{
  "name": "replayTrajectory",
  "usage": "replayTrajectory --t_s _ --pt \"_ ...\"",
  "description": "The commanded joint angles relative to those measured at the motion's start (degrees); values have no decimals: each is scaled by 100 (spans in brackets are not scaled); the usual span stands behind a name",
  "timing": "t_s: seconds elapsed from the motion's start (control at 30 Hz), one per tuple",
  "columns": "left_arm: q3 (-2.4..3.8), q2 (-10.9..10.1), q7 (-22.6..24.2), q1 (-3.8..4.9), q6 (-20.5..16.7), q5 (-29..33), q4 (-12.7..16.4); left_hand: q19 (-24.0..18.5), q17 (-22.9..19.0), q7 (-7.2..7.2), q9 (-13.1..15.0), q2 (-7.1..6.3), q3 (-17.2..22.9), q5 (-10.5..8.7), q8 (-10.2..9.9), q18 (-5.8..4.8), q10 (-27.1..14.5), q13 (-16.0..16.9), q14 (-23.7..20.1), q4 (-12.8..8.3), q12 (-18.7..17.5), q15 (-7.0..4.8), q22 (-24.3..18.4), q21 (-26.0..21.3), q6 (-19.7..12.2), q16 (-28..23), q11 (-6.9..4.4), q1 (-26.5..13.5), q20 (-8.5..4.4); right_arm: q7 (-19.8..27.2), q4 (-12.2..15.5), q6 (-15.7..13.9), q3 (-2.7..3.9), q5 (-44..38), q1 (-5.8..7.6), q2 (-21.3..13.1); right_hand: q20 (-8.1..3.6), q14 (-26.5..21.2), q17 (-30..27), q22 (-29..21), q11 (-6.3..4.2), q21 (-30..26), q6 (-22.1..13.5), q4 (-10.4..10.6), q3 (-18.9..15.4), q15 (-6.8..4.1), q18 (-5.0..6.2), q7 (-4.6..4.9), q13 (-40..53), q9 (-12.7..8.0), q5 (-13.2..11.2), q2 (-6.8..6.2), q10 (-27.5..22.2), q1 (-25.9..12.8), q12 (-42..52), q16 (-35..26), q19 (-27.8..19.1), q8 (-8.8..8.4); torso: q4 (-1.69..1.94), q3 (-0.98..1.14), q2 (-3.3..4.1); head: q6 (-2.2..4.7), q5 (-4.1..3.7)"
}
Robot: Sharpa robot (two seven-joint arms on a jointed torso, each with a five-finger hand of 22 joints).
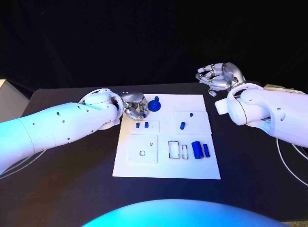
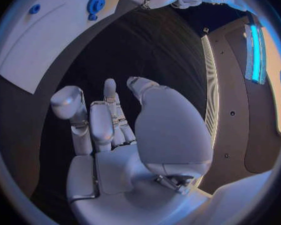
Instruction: Assemble the parts on the task board
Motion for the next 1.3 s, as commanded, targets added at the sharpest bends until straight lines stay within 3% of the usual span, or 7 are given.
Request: replayTrajectory --t_s 0.03,1.03,1.23,1.3 --pt "-15 14 -8 -16 153 22 16 -28 -47 20 -22 -5 -36 17 -91 -19 -14 1 -13 0 -69 18 -33 -54 -87 10 40 -57 14 67 10 89 1 -64 -2 -4 11 -35 -5 -6 -32 -35 22 -6 30 7 48 11 -10 8 0 -10 4 -54 -20 -36 -37 38 0 -3 0 -10 -9" --pt "-18 -40 -47 -23 91 21 42 -88 -123 60 -98 -105 -62 25 -329 -3 -56 28 -83 -24 -214 52 -105 -123 -318 3 72 -109 50 74 -4 65 1 -69 -10 -10 16 -51 -31 -40 -16 -98 15 -24 43 17 55 22 -97 1 -9 -23 -43 -82 -102 -67 -55 41 10 -11 -5 -12 -7" --pt "-17 -51 -65 -25 59 21 41 -114 -160 84 -158 -149 -53 27 -481 6 -49 50 -111 -33 -269 51 -141 -156 -502 2 71 -128 51 75 -5 63 1 -85 -11 -10 26 -51 -27 -46 3 -117 14 -46 64 31 55 36 -198 -5 -13 -29 -104 -101 -204 -72 -53 47 4 -8 0 1 -7" --pt "-17 -57 -75 -25 51 21 37 -119 -176 62 -232 -172 -35 28 -639 9 -39 68 -125 -39 -313 46 -152 -170 -729 3 58 -132 51 76 -4 57 1 -95 -12 -13 30 -52 -27 -54 10 -134 13 -55 70 37 57 42 -236 -7 -15 -32 -119 -109 -240 -75 -56 49 2 -8 0 7 -8"
